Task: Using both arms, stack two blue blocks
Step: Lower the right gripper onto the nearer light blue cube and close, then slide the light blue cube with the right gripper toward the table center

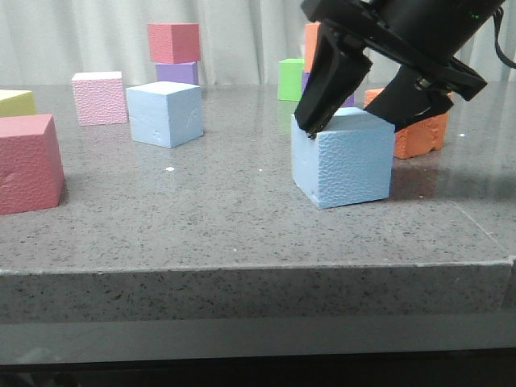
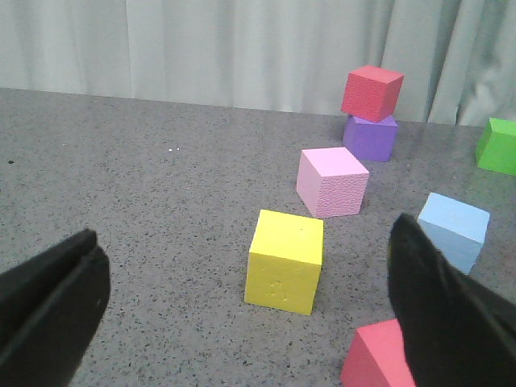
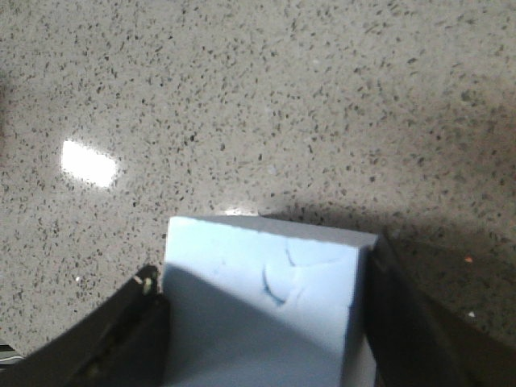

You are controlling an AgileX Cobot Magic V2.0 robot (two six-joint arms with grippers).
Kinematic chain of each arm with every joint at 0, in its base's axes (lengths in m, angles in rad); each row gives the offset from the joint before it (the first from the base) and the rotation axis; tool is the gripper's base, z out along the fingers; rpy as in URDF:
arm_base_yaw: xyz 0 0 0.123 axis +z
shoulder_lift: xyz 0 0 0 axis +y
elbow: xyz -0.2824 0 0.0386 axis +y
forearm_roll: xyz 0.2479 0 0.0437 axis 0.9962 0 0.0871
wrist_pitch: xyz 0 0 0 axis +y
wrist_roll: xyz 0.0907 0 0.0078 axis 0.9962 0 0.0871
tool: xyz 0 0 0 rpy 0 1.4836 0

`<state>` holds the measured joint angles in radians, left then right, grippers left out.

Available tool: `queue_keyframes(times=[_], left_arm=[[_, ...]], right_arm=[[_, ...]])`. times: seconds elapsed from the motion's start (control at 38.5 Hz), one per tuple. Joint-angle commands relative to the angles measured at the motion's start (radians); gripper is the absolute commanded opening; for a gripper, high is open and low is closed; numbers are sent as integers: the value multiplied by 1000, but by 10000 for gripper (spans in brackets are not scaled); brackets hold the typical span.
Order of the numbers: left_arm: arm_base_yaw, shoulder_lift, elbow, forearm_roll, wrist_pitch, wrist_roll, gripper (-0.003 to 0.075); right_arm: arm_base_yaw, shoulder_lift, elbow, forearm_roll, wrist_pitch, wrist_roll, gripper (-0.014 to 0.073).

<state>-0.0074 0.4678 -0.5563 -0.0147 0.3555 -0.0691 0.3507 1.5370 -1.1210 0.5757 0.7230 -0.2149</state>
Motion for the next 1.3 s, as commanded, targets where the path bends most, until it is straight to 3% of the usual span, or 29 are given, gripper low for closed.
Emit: queue_keyframes(times=[0.0, 0.39, 0.78, 1.27], left_arm=[[0, 10, -35, -7, -82, -1, 680], [0, 10, -35, -7, -82, -1, 680], [0, 10, -33, -7, -82, -1, 680], [0, 10, -33, -7, -82, -1, 680]], right_arm=[[0, -37, -32, 27, -21, -14, 309], [46, -85, -93, 90, 23, -14, 309], [188, -40, -93, 110, -106, -14, 309], [193, 30, -92, 125, -158, 43, 309]])
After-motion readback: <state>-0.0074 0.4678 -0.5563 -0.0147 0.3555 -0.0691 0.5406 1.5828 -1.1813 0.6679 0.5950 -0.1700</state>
